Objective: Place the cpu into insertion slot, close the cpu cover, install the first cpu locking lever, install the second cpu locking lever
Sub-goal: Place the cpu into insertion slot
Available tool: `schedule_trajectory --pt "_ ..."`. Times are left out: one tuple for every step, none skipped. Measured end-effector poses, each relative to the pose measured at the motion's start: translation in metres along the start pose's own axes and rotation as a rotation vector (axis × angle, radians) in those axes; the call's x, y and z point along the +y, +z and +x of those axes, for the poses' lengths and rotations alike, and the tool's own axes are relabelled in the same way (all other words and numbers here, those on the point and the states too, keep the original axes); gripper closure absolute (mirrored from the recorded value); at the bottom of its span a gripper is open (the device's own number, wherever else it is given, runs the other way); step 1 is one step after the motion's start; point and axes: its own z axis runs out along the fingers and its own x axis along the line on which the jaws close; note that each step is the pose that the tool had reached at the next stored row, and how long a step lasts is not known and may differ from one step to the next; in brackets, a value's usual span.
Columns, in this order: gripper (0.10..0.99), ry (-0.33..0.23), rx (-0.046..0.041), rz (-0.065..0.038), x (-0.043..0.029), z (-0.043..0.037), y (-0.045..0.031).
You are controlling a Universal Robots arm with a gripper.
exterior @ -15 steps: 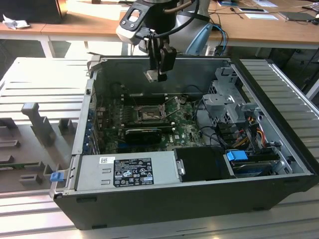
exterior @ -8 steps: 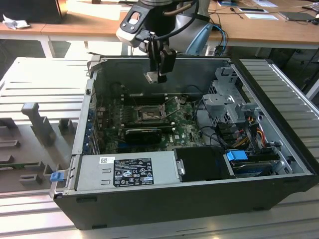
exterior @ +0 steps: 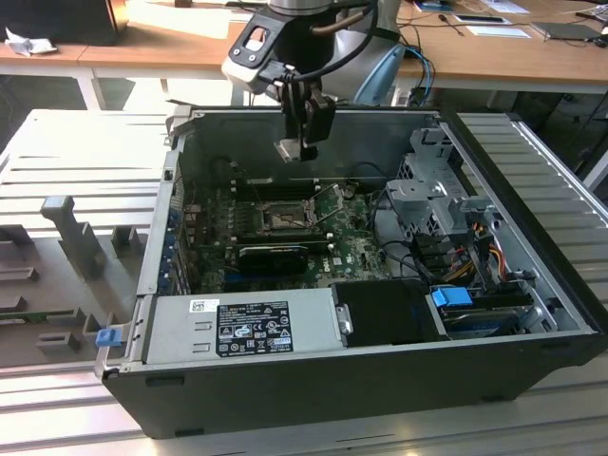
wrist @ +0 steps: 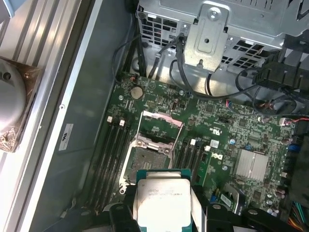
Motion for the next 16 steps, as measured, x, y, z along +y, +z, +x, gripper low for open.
schedule_trajectory --pt "0.557 0.0 0.0 0.0 -0.0001 0.0 0.0014" --pt "0.557 0.0 0.0 0.0 -0.0002 0.0 0.0022" --pt "0.557 0.0 0.0 0.0 -0.0003 -0.0001 0.0032" --pt "0.557 0.0 -0.0001 0.0 -0.0004 -0.0001 0.0042" --pt "0.557 0.0 -0.0001 0.0 -0.0004 -0.0001 0.0045" --pt "0.557 0.0 0.0 0.0 -0.0004 -0.0001 0.0049" --pt "0.557 0.0 -0.0001 0.0 -0.0005 -0.0001 0.0058" --pt "0.557 0.0 0.0 0.0 -0.0006 -0.0001 0.0063" --pt "0.557 0.0 -0.0001 0.0 -0.0006 -0.0001 0.0069" --pt "0.557 0.0 0.0 0.0 -0.0006 -0.0002 0.0074" --pt "0.557 0.0 0.0 0.0 -0.0007 -0.0002 0.0081" --pt "0.557 0.0 0.0 0.0 -0.0008 -0.0002 0.0086" --pt "0.557 0.0 0.0 0.0 -0.0008 -0.0002 0.0089" --pt "0.557 0.0 0.0 0.0 -0.0009 -0.0002 0.0097" --pt "0.557 0.0 -0.0001 0.0 -0.0009 -0.0002 0.0103" --pt "0.557 0.0 0.0 0.0 -0.001 -0.0002 0.0114"
